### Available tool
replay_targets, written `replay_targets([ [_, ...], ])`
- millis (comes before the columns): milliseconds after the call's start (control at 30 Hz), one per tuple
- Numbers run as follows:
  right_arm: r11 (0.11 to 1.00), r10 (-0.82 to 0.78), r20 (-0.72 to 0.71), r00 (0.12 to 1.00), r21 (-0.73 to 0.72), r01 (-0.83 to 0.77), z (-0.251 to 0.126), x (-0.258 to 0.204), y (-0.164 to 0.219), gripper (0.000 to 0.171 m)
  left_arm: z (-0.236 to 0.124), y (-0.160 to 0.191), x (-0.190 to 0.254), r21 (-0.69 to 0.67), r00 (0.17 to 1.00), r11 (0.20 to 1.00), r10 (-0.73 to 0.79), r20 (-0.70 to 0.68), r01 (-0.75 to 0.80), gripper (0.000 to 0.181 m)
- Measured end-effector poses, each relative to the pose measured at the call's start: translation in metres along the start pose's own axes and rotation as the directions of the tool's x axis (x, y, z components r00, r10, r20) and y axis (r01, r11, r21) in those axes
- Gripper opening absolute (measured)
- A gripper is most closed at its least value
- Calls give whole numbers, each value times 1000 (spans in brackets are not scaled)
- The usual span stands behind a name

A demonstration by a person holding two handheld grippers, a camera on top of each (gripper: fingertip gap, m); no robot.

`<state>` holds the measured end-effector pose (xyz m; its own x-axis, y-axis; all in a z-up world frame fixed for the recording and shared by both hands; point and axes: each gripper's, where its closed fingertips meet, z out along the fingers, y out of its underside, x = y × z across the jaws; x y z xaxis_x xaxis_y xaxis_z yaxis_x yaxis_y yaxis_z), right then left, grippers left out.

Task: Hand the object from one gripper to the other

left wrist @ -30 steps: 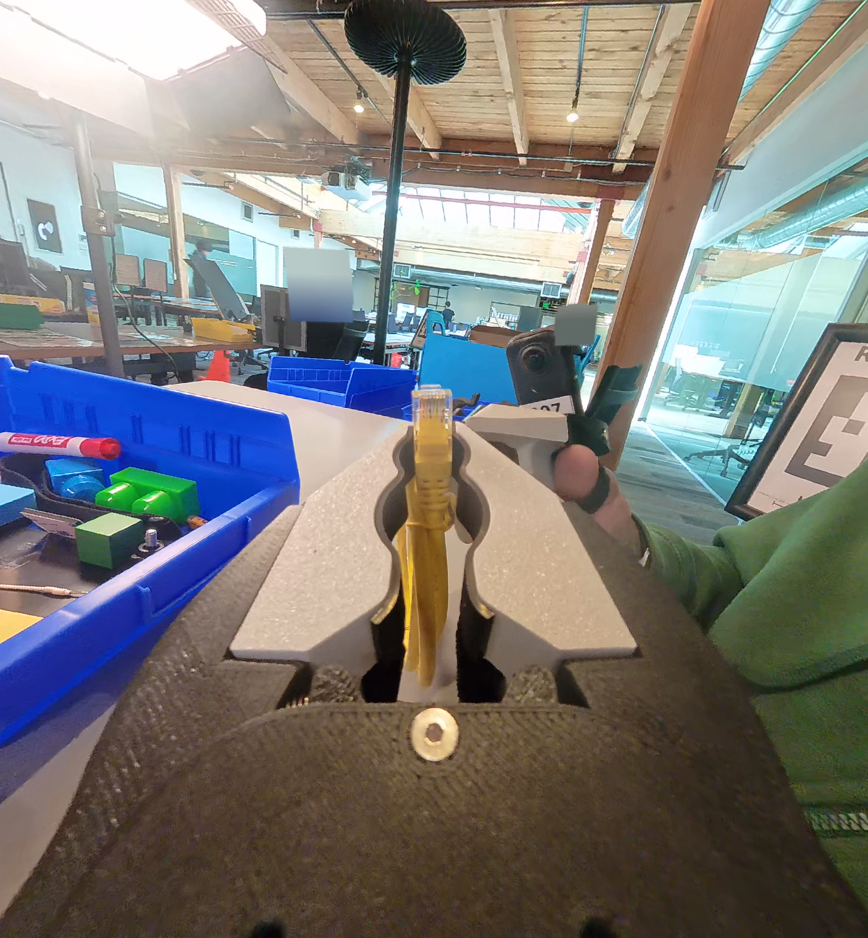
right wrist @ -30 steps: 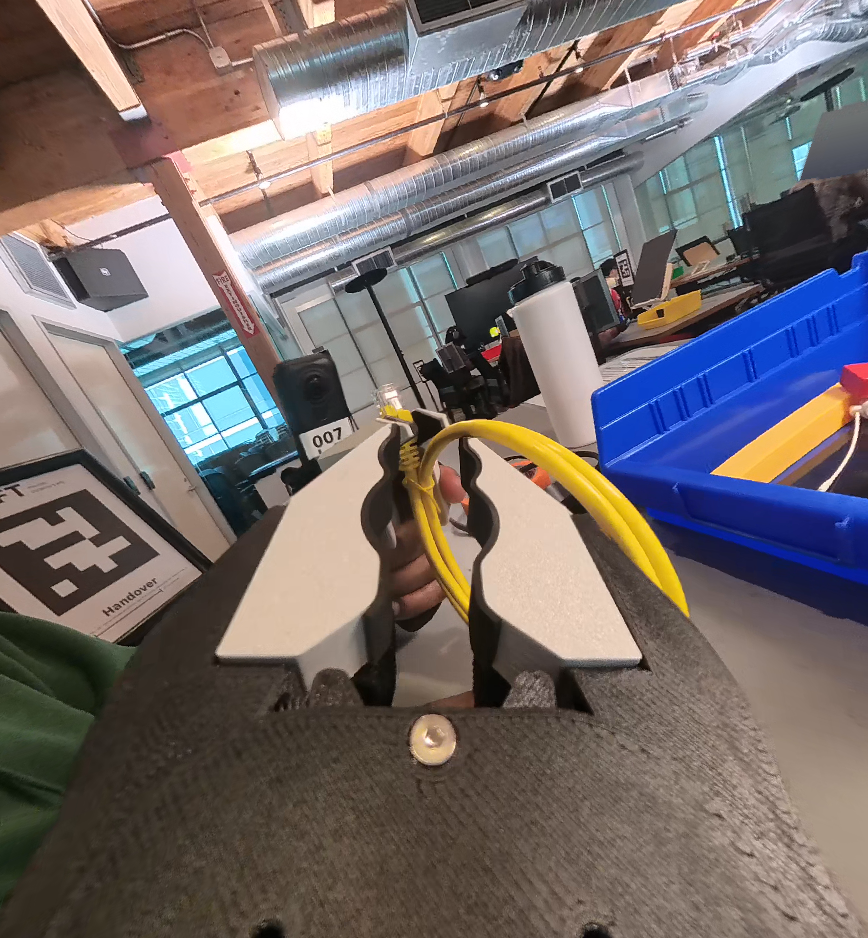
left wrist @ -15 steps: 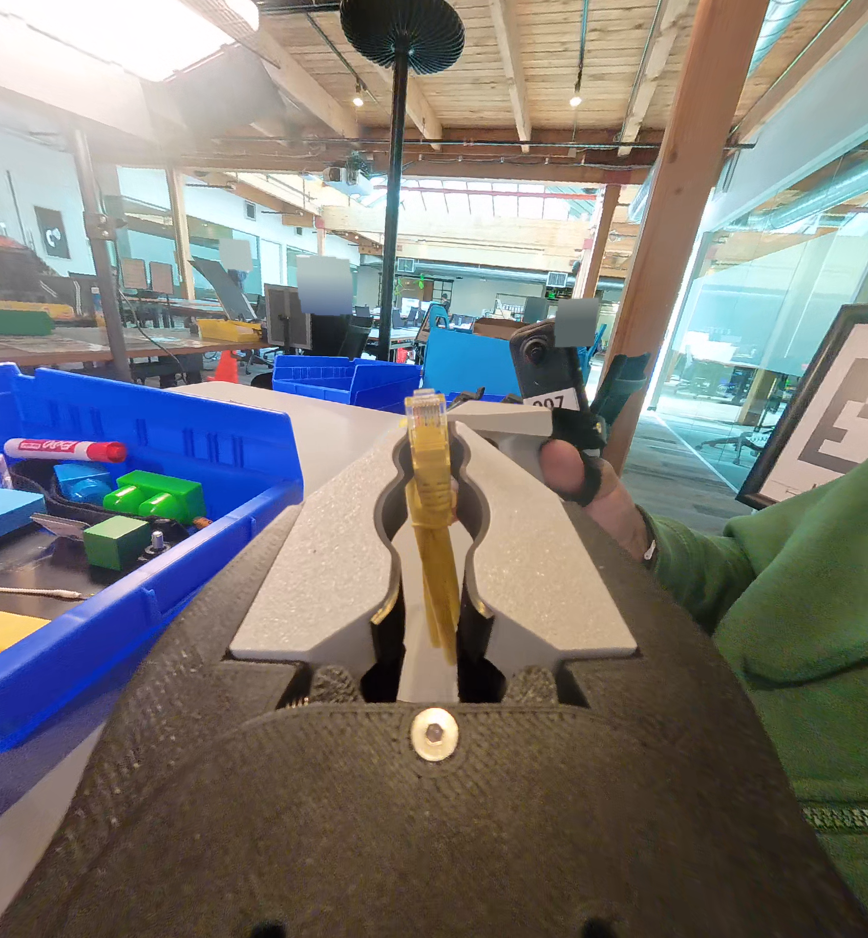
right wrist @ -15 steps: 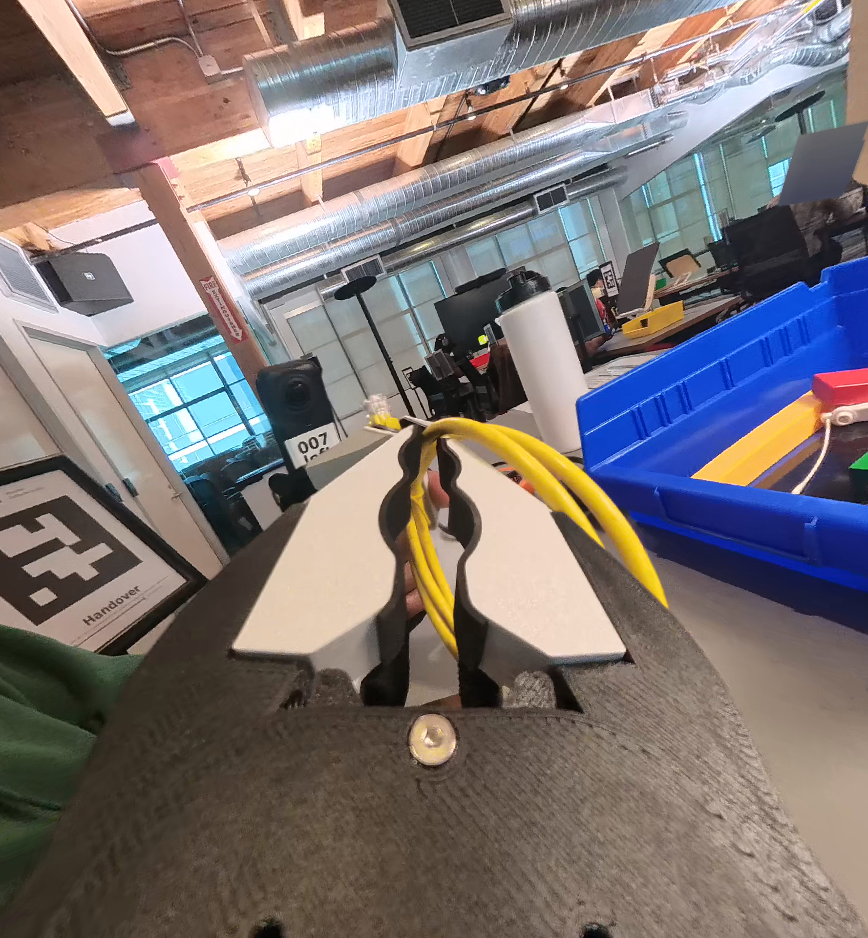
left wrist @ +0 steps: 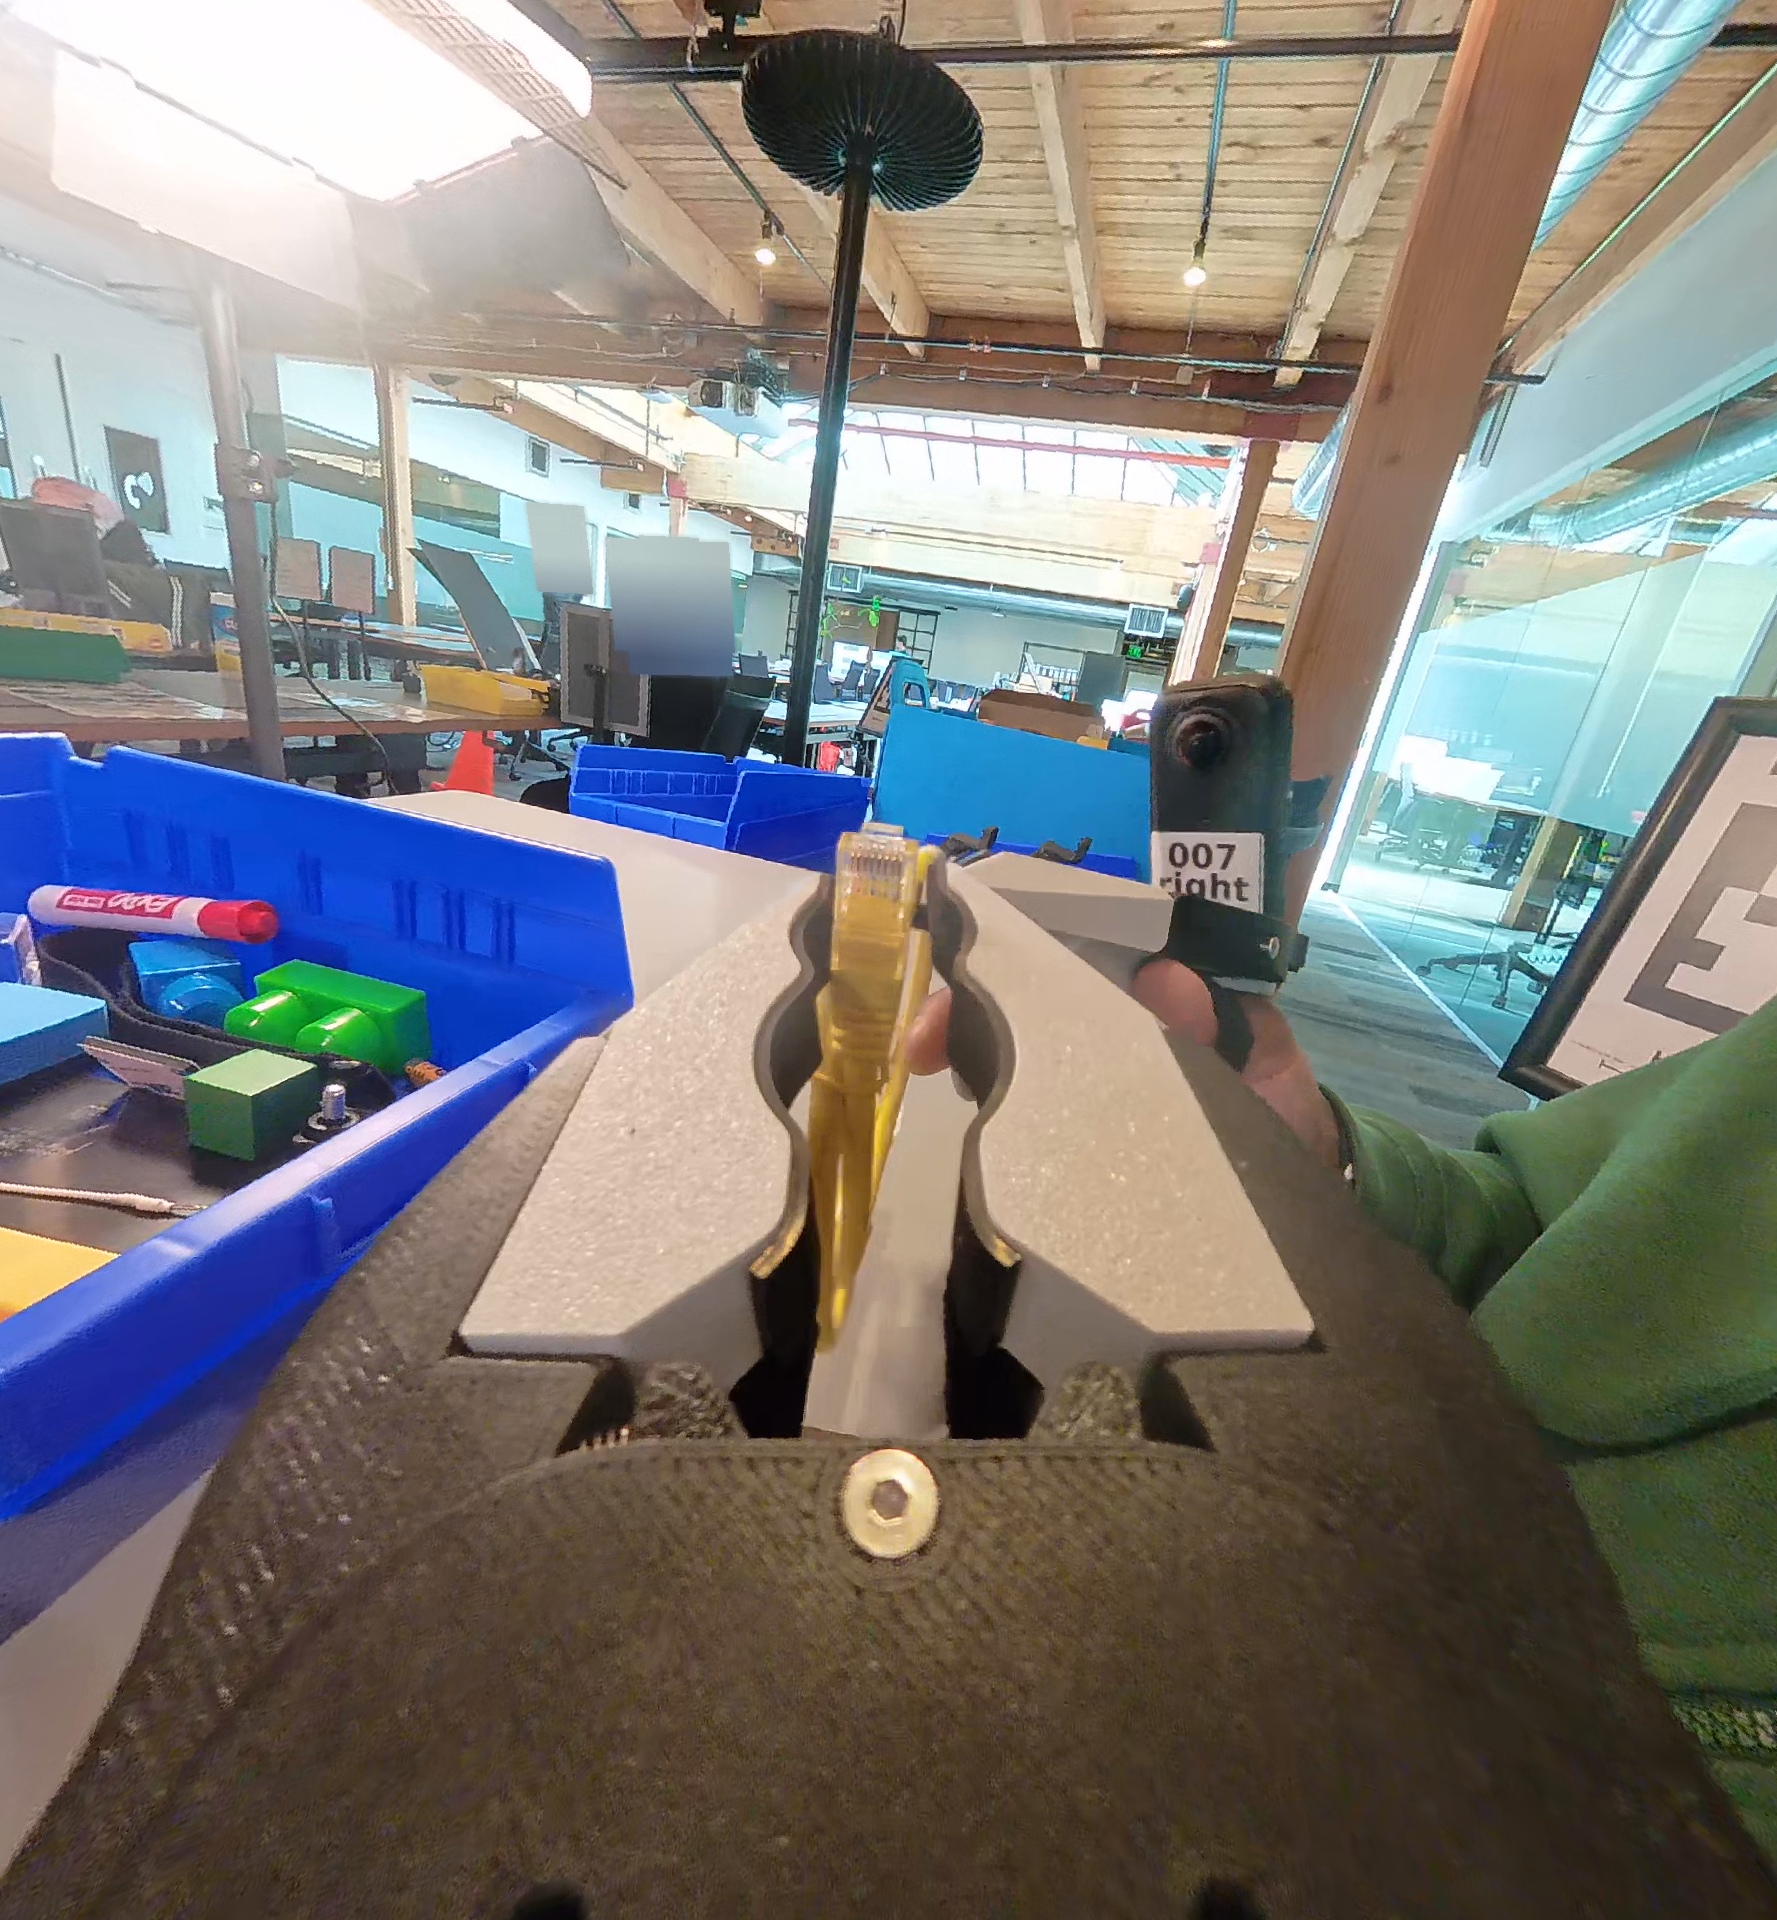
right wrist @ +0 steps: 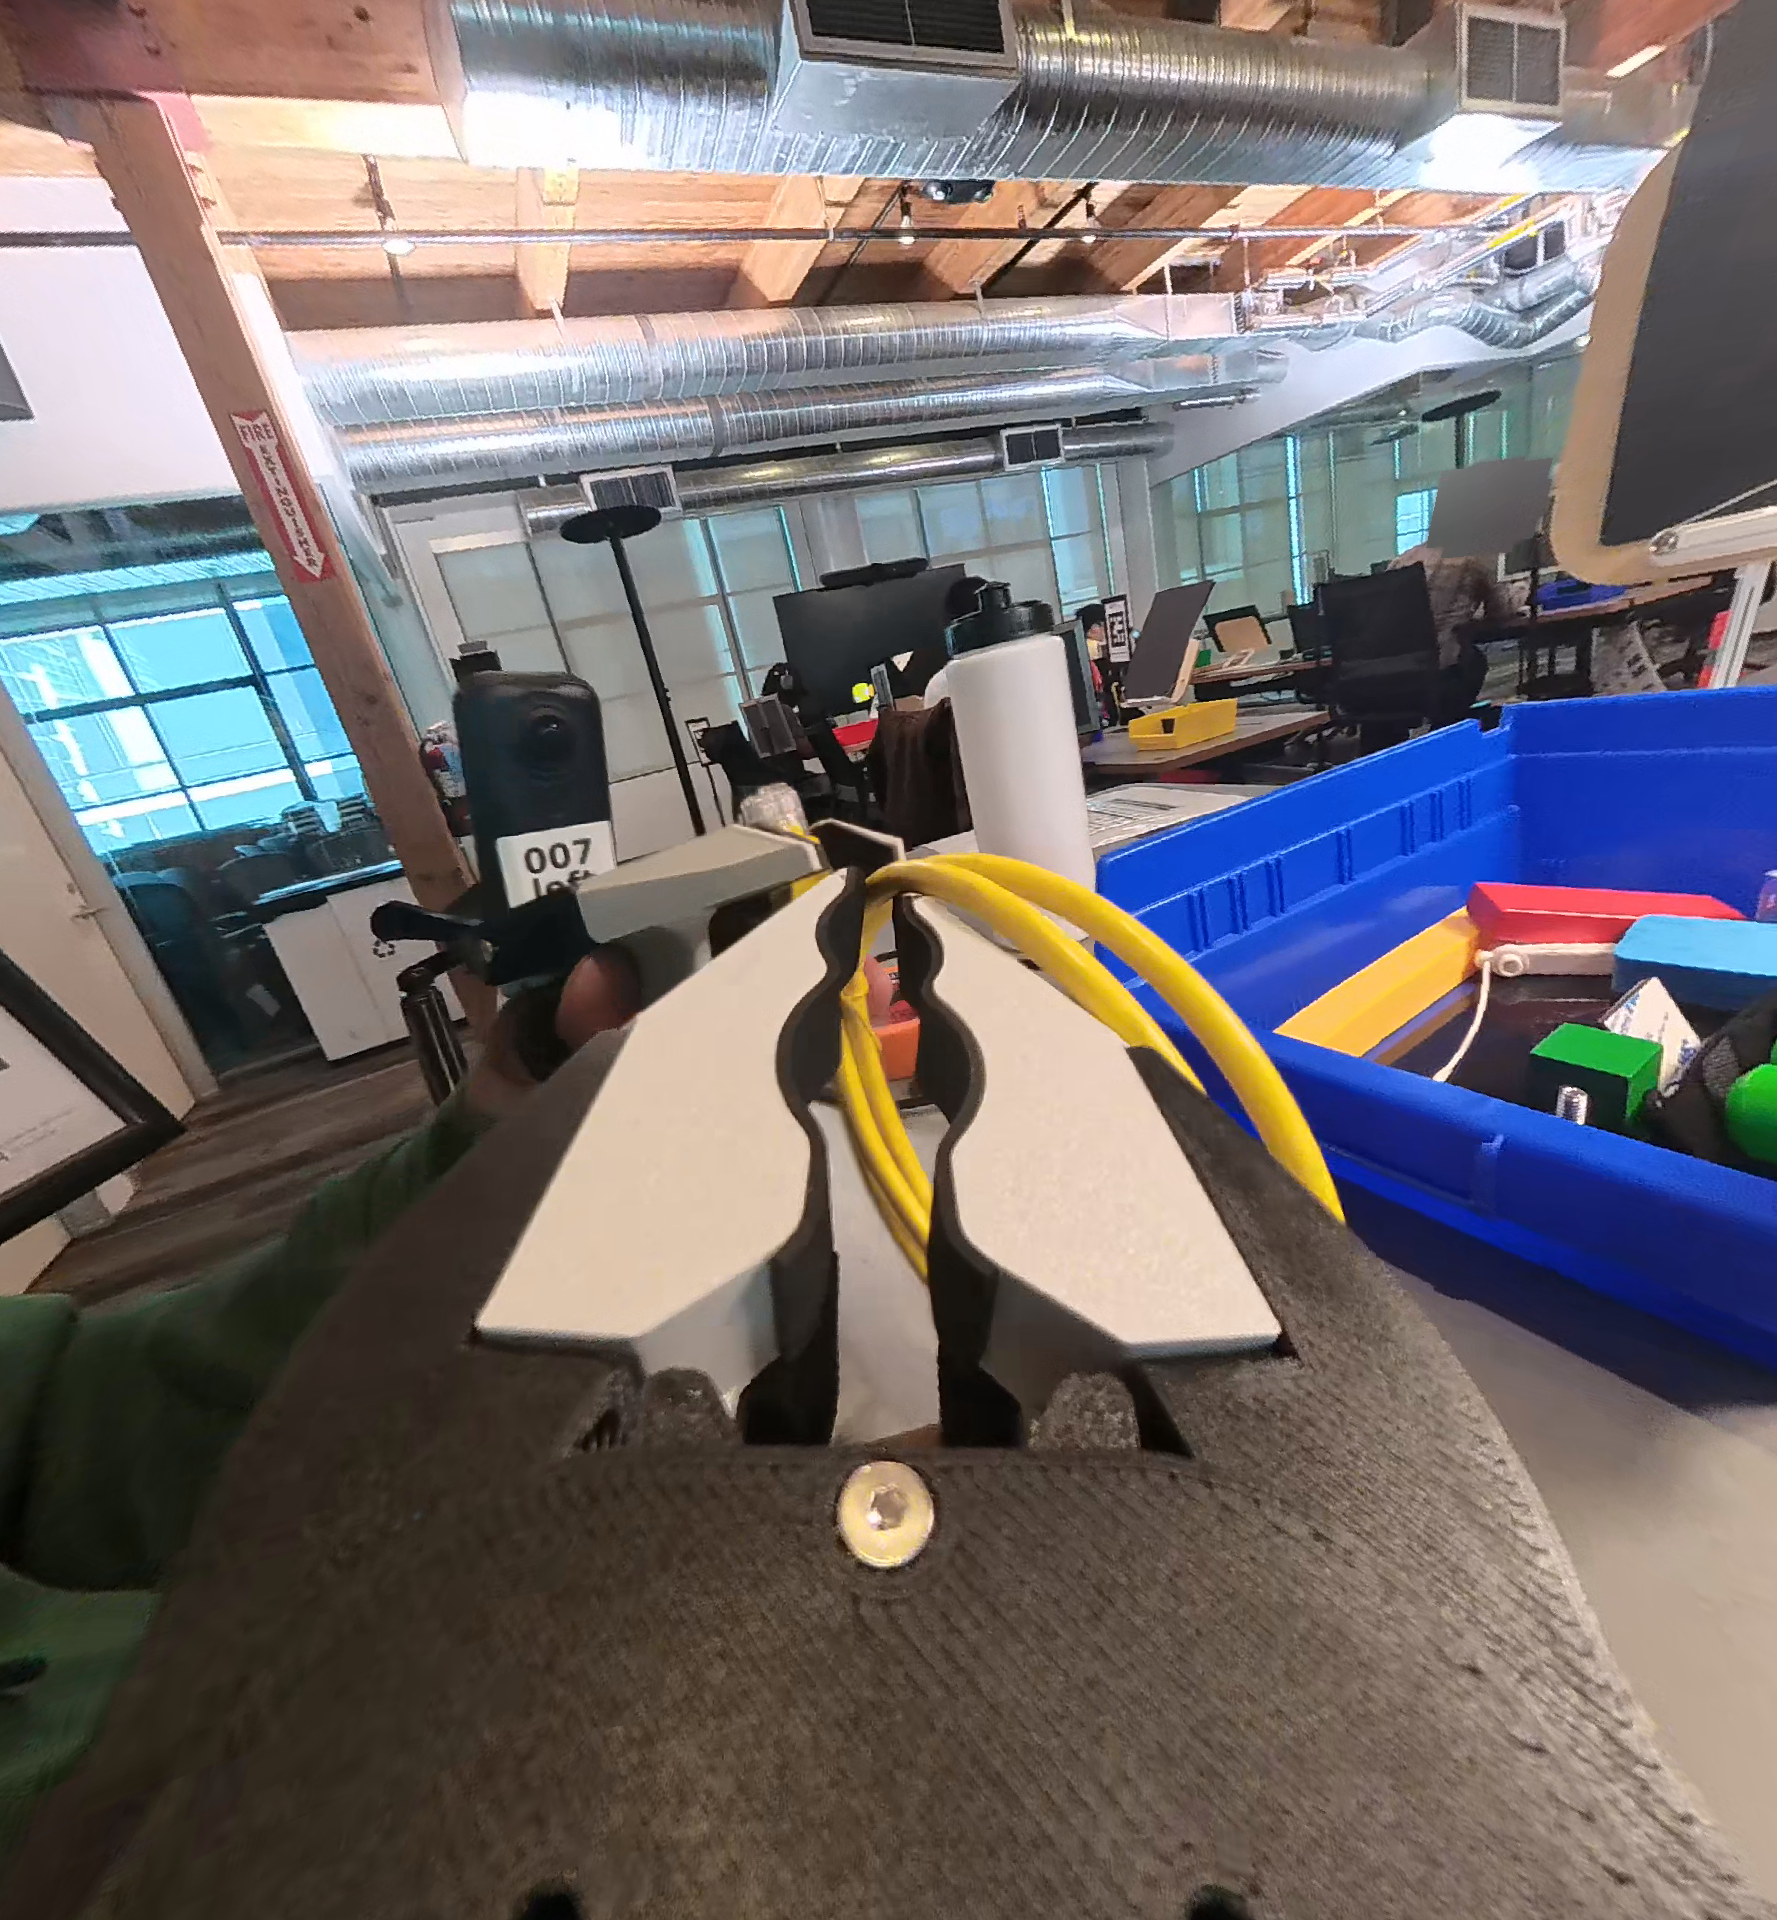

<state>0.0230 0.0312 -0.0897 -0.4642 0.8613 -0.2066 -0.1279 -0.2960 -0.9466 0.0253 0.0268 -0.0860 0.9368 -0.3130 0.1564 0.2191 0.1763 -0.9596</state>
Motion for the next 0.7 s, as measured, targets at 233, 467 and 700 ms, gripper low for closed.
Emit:
replay_targets([
  [233, 990, -138, -21, 990, -39, 137, 3, -6, 6, 5, -5, -8, -8, 50, 996, 995, -90, 8, 89, 22],
  [467, 962, -251, 13, 968, -104, 251, 7, -18, 20, 6, 0, 13, 1, -71, 982, 983, -175, -63, 171, 21],
  [700, 958, -252, 10, 968, -137, 251, 8, -15, 25, 6, -1, 18, 0, -109, 980, 978, -185, -68, 177, 11],
])
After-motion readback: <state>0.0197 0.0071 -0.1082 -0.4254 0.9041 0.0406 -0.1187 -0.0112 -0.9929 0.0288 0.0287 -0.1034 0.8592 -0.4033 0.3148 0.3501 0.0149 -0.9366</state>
